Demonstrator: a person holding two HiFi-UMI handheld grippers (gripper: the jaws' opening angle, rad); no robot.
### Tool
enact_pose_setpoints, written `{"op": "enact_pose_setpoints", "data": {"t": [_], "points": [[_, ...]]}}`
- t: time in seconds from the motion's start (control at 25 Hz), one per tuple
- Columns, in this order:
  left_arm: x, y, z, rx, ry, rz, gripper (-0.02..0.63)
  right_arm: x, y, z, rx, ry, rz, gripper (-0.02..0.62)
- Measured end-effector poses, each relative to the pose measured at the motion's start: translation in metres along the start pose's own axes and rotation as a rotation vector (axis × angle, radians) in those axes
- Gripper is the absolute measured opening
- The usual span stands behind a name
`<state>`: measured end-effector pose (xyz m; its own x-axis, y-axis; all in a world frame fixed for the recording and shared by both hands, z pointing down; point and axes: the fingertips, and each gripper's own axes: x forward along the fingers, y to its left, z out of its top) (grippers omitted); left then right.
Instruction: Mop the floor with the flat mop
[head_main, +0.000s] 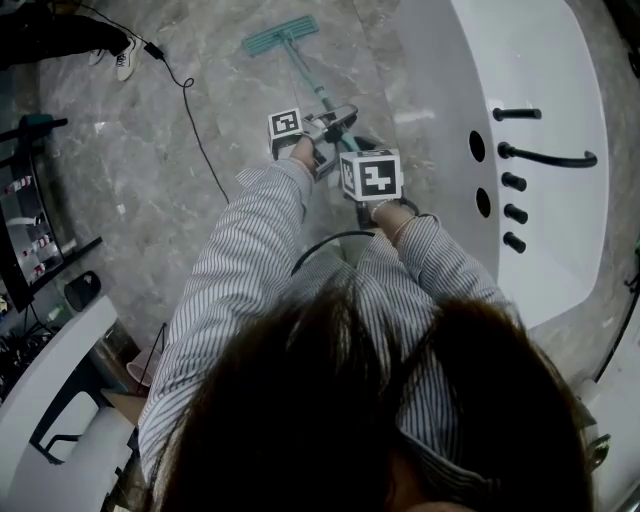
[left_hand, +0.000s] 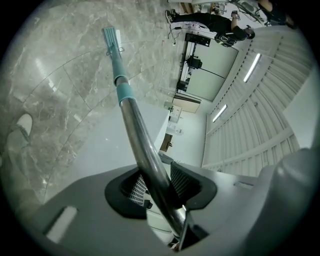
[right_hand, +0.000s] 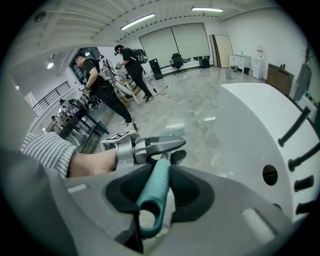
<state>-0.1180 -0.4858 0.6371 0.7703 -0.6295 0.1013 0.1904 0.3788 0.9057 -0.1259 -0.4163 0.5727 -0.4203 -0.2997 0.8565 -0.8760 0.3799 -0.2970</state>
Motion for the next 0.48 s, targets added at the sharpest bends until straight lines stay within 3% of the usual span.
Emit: {"op": "enact_pose_setpoints", "data": {"t": [0.24, 0.48], "points": [[-0.03, 0.024, -0.051, -0.005, -0.003, -0.018, 0.137, -0.026, 0.015, -0.055, 0.001, -0.032, 0.0, 0.115], [-0.075, 0.076, -0.133, 0.003, 0.063, 0.035, 0.137, -0.057, 0.033, -0.156, 0.029, -0.027, -0.027, 0.115]]}}
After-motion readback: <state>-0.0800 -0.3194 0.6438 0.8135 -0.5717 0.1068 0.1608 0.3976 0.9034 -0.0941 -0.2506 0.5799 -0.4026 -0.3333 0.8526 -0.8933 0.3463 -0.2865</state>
